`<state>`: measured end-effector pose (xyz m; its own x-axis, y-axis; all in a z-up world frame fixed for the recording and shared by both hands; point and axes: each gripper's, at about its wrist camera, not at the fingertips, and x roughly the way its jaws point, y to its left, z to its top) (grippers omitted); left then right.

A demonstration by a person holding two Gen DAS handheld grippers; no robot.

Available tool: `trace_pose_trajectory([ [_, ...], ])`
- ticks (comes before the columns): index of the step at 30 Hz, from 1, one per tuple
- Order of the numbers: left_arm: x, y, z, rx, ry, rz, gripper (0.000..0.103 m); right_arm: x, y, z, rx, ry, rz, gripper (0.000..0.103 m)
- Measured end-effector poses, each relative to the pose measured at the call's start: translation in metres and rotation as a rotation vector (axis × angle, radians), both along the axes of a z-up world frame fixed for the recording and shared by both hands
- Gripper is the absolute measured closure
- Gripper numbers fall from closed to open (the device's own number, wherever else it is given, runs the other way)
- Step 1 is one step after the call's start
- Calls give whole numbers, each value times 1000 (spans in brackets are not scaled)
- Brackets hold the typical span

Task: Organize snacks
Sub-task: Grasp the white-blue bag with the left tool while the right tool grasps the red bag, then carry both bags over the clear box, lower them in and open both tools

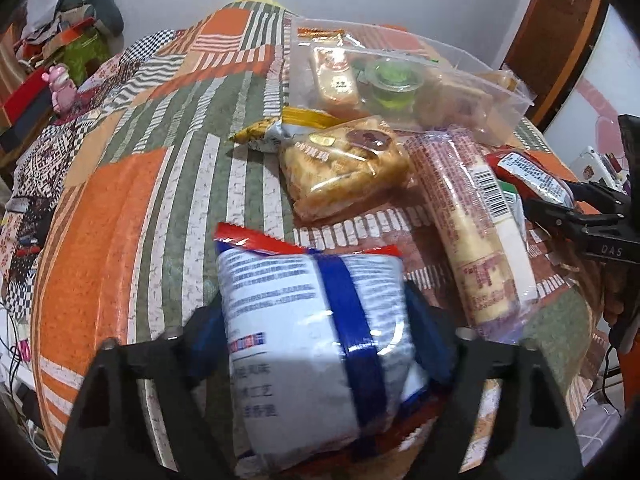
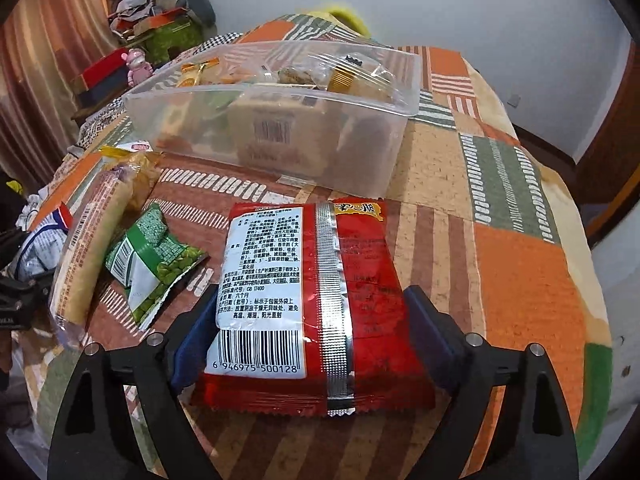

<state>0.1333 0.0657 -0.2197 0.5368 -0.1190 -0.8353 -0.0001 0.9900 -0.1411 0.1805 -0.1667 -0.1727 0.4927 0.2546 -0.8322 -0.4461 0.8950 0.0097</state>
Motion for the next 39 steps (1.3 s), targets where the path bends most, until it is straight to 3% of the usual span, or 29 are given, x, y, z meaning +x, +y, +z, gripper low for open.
trace_pose_trajectory([
  [2,0,2,3,2,-6,-6,39,-1,-2,2,8,-6,-2,31],
  [5,-1,7,10,10,-21,5,43,-7,-5,6,17,-27,-9,38],
  [15,7,17,54,1,-134,34,43,-14,-19,38,71,-98,-36,38],
  [25,35,-5,107,-18,-277,-6,43,-2,-22,83,132,-222,-64,38],
  [39,100,-33,135,-27,-348,-55,43,43,-3,106,196,-315,-85,38],
])
